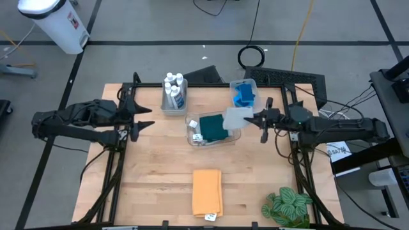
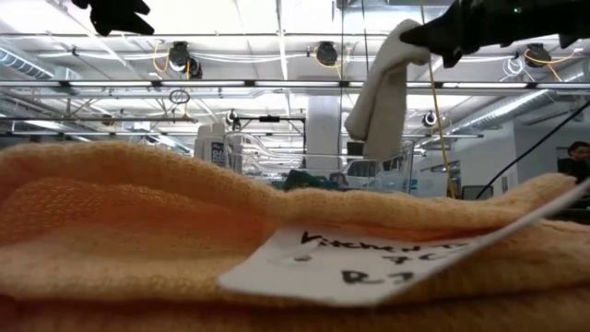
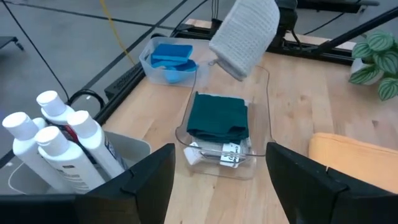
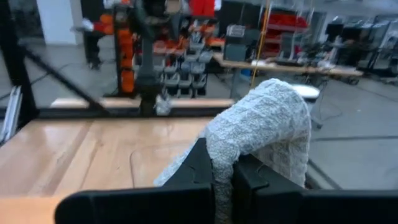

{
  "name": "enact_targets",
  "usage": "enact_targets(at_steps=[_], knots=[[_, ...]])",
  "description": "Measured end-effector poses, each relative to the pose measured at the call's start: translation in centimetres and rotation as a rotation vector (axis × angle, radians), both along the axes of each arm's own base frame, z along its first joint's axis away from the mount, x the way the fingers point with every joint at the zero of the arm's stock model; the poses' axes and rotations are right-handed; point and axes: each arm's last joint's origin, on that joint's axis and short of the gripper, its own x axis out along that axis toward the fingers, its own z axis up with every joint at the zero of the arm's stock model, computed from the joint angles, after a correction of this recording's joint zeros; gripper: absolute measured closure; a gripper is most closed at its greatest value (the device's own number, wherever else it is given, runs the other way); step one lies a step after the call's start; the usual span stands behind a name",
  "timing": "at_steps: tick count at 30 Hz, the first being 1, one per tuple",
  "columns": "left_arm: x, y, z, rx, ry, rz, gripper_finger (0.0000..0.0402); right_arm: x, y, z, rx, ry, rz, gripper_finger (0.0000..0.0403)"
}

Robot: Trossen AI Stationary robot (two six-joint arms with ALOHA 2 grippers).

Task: Pick & Place Kitchen Items
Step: Put the gray towel into the transparent bin

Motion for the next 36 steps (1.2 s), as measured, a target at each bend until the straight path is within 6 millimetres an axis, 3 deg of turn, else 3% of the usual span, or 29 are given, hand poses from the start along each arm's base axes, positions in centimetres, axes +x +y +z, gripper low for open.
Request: enact_targets(at_steps=[13, 28, 36], knots=[[0.0, 0.0, 0.0, 0.0, 0.0, 0.0, 0.0146, -2.7, 2.4, -0.9, -0.024, -0.02, 0.174, 0.0403], [0.0, 0.0, 0.0, -0.001, 0.0, 0.0, 0.0146, -8.4, 2.2, -1.6, 0.057, -0.199, 0.204, 0.0403], [0.0, 0.0, 0.0, -0.001, 0.0, 0.0, 0.0146, -8.3, 2.2, -2.8, 0.08, -0.186, 0.21, 0.0403]])
